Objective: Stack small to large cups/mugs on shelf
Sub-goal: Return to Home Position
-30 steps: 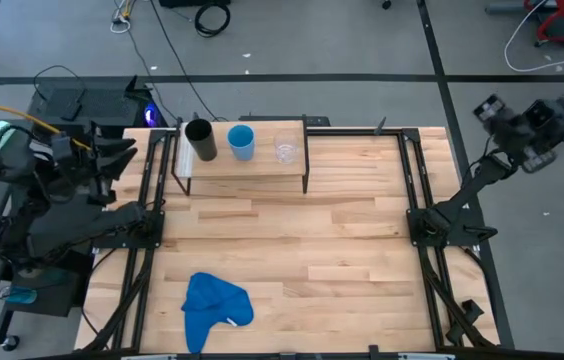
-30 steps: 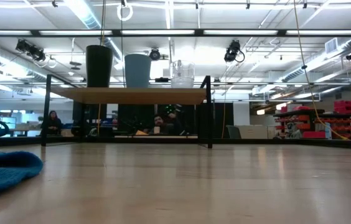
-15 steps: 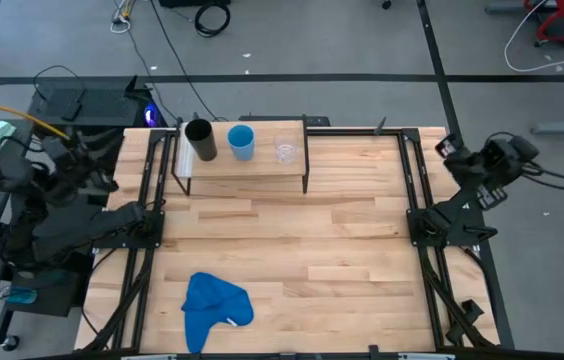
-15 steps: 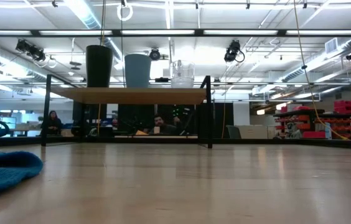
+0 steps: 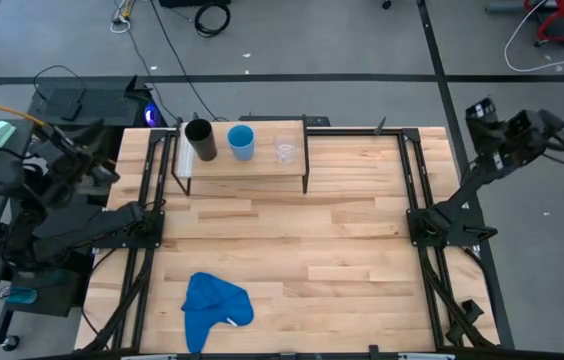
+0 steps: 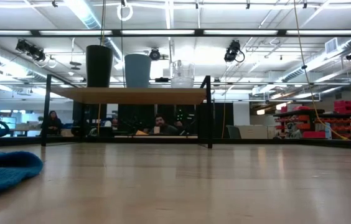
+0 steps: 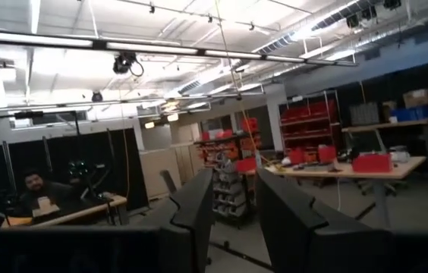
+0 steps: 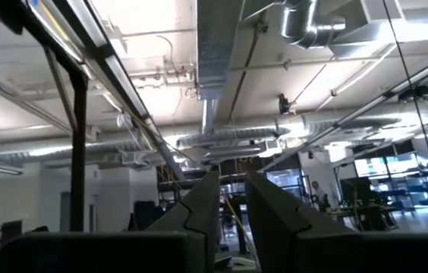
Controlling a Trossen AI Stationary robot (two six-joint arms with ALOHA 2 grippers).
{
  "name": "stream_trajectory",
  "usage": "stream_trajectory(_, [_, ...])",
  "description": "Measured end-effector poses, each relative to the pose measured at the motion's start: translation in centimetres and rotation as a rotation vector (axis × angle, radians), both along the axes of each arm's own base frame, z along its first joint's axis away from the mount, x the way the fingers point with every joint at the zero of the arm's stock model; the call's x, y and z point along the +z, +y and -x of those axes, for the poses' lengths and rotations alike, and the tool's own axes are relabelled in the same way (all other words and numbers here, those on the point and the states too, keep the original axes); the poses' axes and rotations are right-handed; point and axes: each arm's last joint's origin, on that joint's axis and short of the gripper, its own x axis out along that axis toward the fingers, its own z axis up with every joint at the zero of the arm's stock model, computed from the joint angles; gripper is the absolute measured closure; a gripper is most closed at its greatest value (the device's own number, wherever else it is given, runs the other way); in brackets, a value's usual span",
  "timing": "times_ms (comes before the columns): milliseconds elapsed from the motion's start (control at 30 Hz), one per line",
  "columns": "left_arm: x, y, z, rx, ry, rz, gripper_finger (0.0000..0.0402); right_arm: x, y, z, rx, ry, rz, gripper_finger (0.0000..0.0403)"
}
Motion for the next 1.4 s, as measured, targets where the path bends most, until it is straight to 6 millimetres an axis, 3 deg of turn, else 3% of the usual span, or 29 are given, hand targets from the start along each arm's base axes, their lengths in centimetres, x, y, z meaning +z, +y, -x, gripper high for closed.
stream_trajectory(167, [0.4, 0.2, -0.2, 0.012, -0.046, 0.015, 0.0294, 1.3, -1.9, 1.6, 0.028, -0.012, -0.014, 0.0330])
stream_trajectory(267, [0.2, 0.1, -0.1, -0.052, -0.131, 0.100, 0.0294, 1.2, -2.0, 1.2, 0.087, -0.001, -0.029, 0.0330])
stream_trajectory(667, [-1.4, -1.0, -1.4, -0.647, -0.015, 0.298, 0.0294, -2.8, 2.6, -3.1, 0.352, 0.147, -0.096, 0.0330])
stream_trajectory(900, [-2.8, -0.9, -2.1, -0.711, 0.037, 0.432, 0.0294, -4.9, 4.8, -5.2, 0.387, 0.211, -0.129, 0.0330])
stream_trajectory(1000, [-4.1, -0.4, -3.1, -0.739, 0.044, 0.446, 0.0294, -5.6, 5.5, -5.9, 0.398, 0.202, -0.151, 0.0330])
stream_trajectory(1167, [-7.9, 0.8, -5.6, -0.776, 0.078, 0.552, 0.0294, -8.0, 6.8, -7.2, 0.441, 0.276, -0.208, 0.0330])
stream_trajectory(1400, [-10.5, 1.8, -7.5, -0.792, 0.088, 0.567, 0.0294, -10.9, 8.1, -8.6, 0.439, 0.279, -0.270, 0.0330])
